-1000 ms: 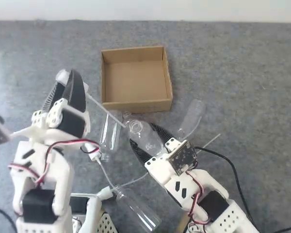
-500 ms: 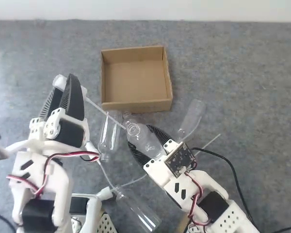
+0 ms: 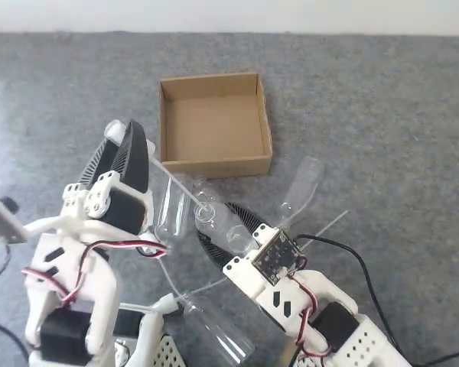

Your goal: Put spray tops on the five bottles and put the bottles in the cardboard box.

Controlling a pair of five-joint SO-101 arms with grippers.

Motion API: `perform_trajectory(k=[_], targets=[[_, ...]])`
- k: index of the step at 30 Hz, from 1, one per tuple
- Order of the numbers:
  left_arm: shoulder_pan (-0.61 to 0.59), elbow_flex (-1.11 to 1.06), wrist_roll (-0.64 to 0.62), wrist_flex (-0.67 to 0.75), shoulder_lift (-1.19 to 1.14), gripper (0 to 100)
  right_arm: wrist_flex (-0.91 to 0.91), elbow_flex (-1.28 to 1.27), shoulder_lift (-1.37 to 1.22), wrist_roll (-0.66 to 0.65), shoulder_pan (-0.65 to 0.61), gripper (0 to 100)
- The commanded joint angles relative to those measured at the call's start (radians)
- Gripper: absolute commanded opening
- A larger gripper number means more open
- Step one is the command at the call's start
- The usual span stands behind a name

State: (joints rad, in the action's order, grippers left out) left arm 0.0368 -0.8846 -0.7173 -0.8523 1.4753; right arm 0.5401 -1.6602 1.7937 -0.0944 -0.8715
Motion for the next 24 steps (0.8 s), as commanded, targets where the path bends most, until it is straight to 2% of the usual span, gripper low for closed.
perform_trajectory(k=[1, 12, 19, 24], targets=[[0.006, 0.004, 0.020, 0.023, 0.012, 1, 0.010, -0.023, 0.008, -0.020, -0.007, 7.2], [0.023, -0.051, 0.071, -0.006, 0.014, 1, 0.007, -0.023, 0.013, -0.020, -0.005, 7.2], [0.173, -0.070, 0.137, -0.069, 0.014, 1, 0.007, -0.023, 0.018, -0.020, 0.002, 7.2], [0.212, -0.110, 0.183, -0.071, 0.014, 1, -0.012, -0.023, 0.019, -0.018, 0.048, 7.2]])
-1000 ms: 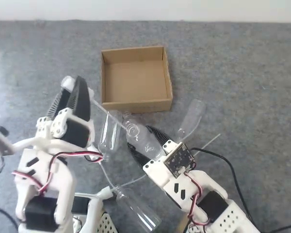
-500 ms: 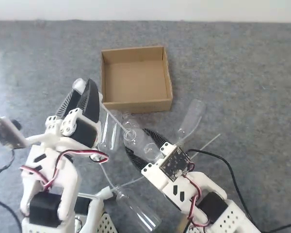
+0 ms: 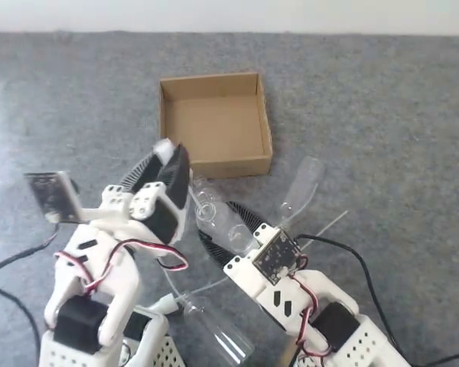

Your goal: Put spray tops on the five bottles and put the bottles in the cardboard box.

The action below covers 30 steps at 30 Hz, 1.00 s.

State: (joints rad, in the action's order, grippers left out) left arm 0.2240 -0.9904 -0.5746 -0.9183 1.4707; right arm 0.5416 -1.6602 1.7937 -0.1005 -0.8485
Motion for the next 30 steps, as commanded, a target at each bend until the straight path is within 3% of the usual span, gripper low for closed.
perform_trajectory(k=[1, 8, 13, 21, 30], targets=[[0.026, -0.008, 0.048, -0.005, 0.018, 1, -0.015, -0.023, 0.019, -0.012, 0.025, 7.2], [0.026, -0.016, 0.068, -0.012, 0.017, 1, -0.013, -0.023, 0.019, -0.012, 0.025, 7.2], [0.114, -0.058, 0.180, -0.011, 0.018, 2, -0.013, -0.023, 0.019, -0.012, 0.025, 7.2], [0.147, -0.090, 0.206, -0.035, 0.018, 15, -0.013, -0.023, 0.019, -0.012, 0.025, 7.2], [0.147, -0.021, 0.209, -0.141, 0.018, 20, -0.013, -0.023, 0.019, -0.012, 0.025, 7.2]])
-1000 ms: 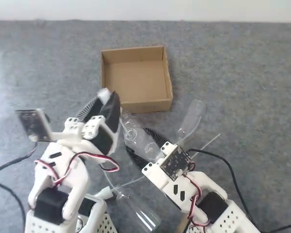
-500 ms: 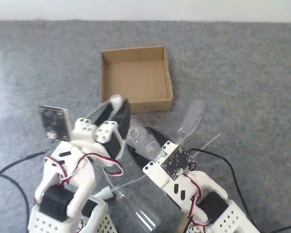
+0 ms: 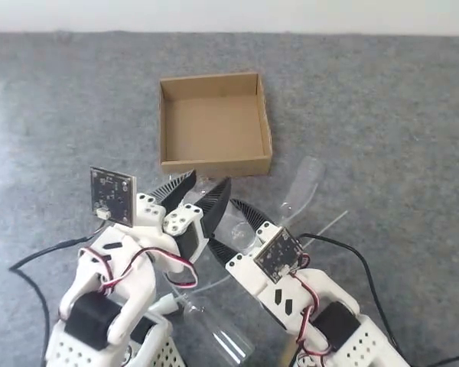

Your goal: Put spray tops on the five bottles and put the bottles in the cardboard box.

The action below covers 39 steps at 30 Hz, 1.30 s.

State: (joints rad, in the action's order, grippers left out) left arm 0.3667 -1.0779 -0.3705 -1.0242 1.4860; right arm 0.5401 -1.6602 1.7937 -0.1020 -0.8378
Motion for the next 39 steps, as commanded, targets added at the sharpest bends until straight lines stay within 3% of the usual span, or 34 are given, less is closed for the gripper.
perform_trajectory(k=[1, 6, 15, 22, 26, 39], targets=[[0.005, 0.073, 0.005, -0.038, 0.003, 20, -0.012, -0.023, 0.019, -0.011, 0.015, 7.2], [-0.003, 0.114, 0.005, -0.034, 0.003, 20, -0.012, -0.023, 0.019, -0.012, 0.015, 7.2], [-0.215, 0.168, -0.002, -0.032, 0.003, 20, -0.012, -0.023, 0.019, -0.012, 0.016, 7.2], [-0.288, 0.163, 0.012, -0.034, 0.003, 20, -0.027, -0.023, 0.019, -0.012, 0.053, 7.2], [-0.290, 0.131, 0.077, -0.040, 0.003, 20, -0.041, -0.023, 0.019, -0.012, 0.070, 7.2], [-0.247, -0.010, 0.083, -0.034, 0.003, 20, -0.041, -0.023, 0.019, -0.011, 0.070, 7.2]])
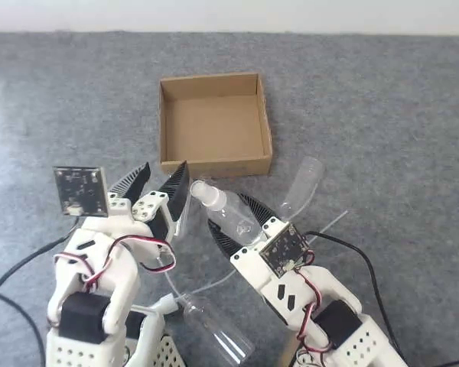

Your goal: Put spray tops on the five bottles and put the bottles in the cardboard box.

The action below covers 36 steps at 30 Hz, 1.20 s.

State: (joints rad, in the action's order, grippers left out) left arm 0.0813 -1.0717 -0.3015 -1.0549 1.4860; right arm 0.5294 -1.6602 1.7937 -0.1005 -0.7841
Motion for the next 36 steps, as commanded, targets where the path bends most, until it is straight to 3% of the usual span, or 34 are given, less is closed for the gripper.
perform_trajectory(k=[1, 6, 12, 21, 30, 36], targets=[[0.057, -0.024, 0.014, -0.003, 0.003, 20, -0.030, -0.023, 0.019, -0.012, 0.015, 7.2], [0.150, -0.033, 0.043, -0.003, 0.002, 20, -0.027, -0.023, 0.019, -0.012, 0.010, 7.2], [0.163, -0.048, 0.043, 0.025, 0.002, 20, -0.025, -0.023, 0.019, -0.012, 0.010, 7.2], [0.029, -0.042, 0.034, 0.057, 0.003, 20, -0.025, -0.023, 0.019, -0.012, 0.010, 7.2], [0.026, -0.076, 0.034, 0.057, 0.003, 20, -0.028, -0.023, 0.019, -0.012, 0.015, 7.2], [0.028, -0.170, 0.040, 0.152, 0.003, 20, -0.025, -0.023, 0.019, -0.012, 0.015, 7.2]])
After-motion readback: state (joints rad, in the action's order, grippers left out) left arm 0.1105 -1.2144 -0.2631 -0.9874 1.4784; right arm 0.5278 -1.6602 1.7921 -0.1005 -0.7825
